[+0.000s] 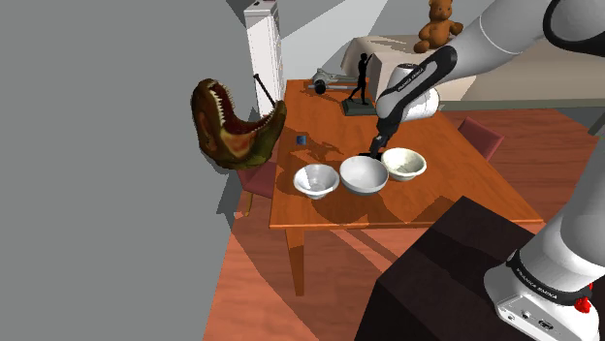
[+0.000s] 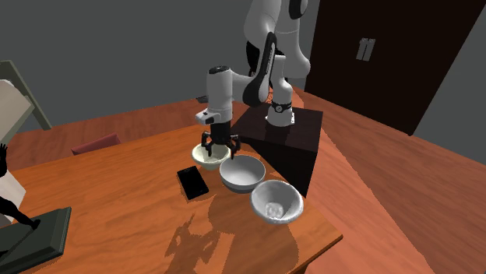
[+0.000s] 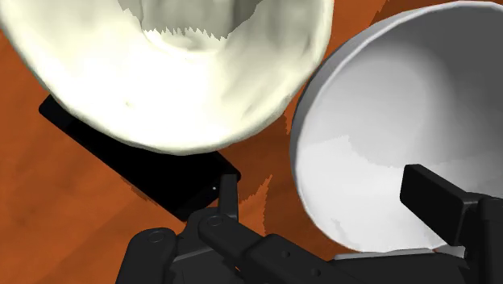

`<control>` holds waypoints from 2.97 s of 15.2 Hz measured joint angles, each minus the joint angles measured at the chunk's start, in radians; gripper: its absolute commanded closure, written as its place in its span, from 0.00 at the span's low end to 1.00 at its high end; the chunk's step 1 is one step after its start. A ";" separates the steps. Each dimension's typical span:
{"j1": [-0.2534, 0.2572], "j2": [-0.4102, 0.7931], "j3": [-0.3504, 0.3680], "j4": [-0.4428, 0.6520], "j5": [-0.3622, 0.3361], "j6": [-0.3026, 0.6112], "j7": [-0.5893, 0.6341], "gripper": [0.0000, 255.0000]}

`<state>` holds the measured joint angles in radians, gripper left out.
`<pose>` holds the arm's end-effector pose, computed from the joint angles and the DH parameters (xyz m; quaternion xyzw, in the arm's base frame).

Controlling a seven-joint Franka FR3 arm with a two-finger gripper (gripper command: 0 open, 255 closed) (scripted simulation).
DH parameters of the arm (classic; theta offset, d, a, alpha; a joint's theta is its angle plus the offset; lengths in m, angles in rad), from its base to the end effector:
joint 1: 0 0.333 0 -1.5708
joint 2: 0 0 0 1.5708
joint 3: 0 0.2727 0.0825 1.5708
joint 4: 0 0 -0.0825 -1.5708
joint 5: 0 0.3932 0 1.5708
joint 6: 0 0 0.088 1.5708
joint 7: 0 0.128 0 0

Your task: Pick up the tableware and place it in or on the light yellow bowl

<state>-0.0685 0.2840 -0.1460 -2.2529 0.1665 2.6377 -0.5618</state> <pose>0.5340 -0.1221 0.1783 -0.9926 -0.1064 -0.0580 0.0019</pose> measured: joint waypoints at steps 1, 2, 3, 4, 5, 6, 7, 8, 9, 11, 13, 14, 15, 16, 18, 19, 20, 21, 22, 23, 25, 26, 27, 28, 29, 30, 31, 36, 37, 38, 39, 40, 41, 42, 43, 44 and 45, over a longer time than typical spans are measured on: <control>-0.002 0.023 0.004 0.007 0.007 0.015 -0.005 0.00; -0.007 0.039 0.007 0.011 0.014 0.027 -0.013 0.00; -0.007 0.052 0.010 0.016 0.018 0.036 -0.014 0.00; -0.010 0.066 0.014 0.021 0.023 0.044 -0.019 0.00; -0.011 0.081 0.017 0.024 0.028 0.056 -0.021 0.00; -0.012 0.093 0.021 0.026 0.032 0.067 -0.023 0.00; -0.015 0.105 0.024 0.029 0.036 0.075 -0.027 0.00; -0.016 0.110 0.025 0.031 0.038 0.078 -0.028 0.00; -0.017 0.112 0.025 0.030 0.039 0.080 -0.029 0.00; -0.017 0.113 0.026 0.030 0.039 0.082 -0.030 0.00; -0.017 0.114 0.026 0.031 0.040 0.082 -0.030 0.00; -0.017 0.114 0.026 0.031 0.040 0.082 -0.030 0.00; -0.017 0.114 0.026 0.031 0.040 0.082 -0.030 1.00; -0.017 0.113 0.026 0.031 0.039 0.082 -0.030 1.00; -0.017 0.114 0.026 0.031 0.040 0.082 -0.030 1.00; -0.017 0.113 0.026 0.031 0.040 0.082 -0.030 1.00; -0.017 0.113 0.026 0.031 0.040 0.082 -0.030 1.00; -0.017 0.113 0.026 0.031 0.040 0.082 -0.030 1.00; -0.017 0.113 0.026 0.031 0.040 0.082 -0.030 1.00; -0.017 0.113 0.026 0.031 0.040 0.082 -0.030 1.00; -0.017 0.113 0.026 0.031 0.040 0.082 -0.030 1.00; -0.015 0.107 0.024 0.030 0.037 0.077 -0.027 1.00; -0.014 0.099 0.022 0.030 0.034 0.069 -0.025 1.00; -0.011 0.087 0.018 0.028 0.029 0.059 -0.022 1.00; -0.010 0.078 0.016 0.028 0.026 0.049 -0.020 1.00; -0.007 0.069 0.013 0.028 0.022 0.040 -0.015 1.00; -0.006 0.056 0.010 0.027 0.017 0.028 -0.012 1.00; 0.005 0.002 -0.003 0.031 -0.007 -0.029 0.009 1.00; 0.006 -0.012 -0.006 0.027 -0.011 -0.038 0.011 1.00; 0.008 -0.020 -0.008 0.030 -0.016 -0.050 0.016 1.00; 0.010 -0.032 -0.010 0.028 -0.020 -0.059 0.020 1.00; 0.010 -0.045 -0.012 0.028 -0.026 -0.072 0.023 1.00; 0.010 -0.054 -0.014 0.033 -0.029 -0.086 0.025 1.00; 0.012 -0.064 -0.016 0.036 -0.034 -0.099 0.030 1.00; 0.013 -0.074 -0.017 0.036 -0.038 -0.109 0.033 1.00; 0.014 -0.085 -0.019 0.035 -0.042 -0.118 0.036 1.00; 0.015 -0.095 -0.020 0.037 -0.046 -0.129 0.038 1.00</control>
<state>-0.0540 0.1892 -0.1663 -2.2159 0.1203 2.5083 -0.5234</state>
